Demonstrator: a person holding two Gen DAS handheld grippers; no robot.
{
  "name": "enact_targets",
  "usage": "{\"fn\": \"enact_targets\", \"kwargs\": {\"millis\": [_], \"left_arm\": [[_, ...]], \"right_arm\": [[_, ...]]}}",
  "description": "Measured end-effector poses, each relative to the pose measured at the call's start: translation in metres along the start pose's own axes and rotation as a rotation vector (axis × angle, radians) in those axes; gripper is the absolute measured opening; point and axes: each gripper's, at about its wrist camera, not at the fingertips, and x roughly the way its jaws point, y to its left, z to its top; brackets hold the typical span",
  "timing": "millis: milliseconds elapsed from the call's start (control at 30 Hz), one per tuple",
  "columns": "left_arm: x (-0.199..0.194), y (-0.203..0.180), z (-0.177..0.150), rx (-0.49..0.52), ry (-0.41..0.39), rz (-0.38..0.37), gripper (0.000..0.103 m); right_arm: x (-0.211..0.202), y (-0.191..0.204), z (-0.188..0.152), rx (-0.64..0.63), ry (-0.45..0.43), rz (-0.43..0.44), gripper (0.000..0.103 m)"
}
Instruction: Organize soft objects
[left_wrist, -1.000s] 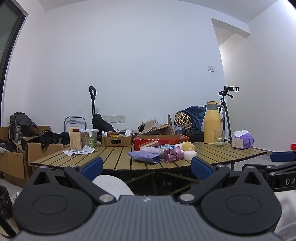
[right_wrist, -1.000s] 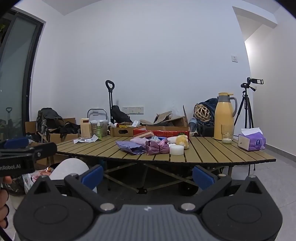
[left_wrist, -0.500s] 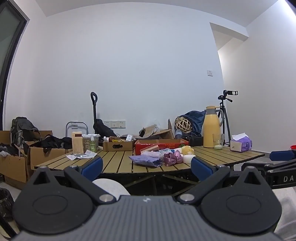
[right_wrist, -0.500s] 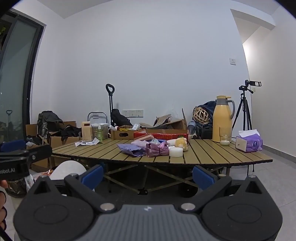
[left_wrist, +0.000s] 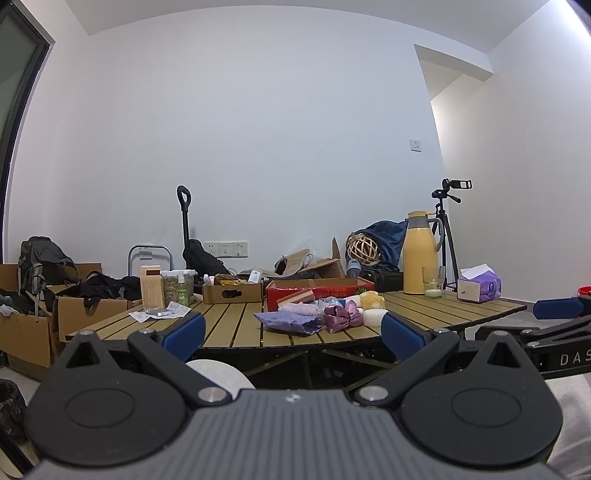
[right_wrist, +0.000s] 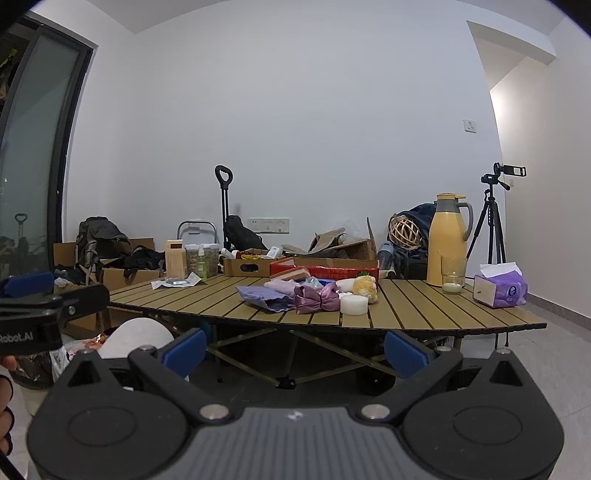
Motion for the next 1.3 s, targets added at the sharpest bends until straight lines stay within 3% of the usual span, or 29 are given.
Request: {"fn": "enact_targets", "kwargs": {"millis": [1300], "left_arm": [[-0.0009, -0.0057, -0.0023, 0.002, 0.005, -0.007, 0.103]], "right_arm": [[0.0066, -0.0011, -0.0052, 0.005, 0.024, -0.005, 0.103]]}}
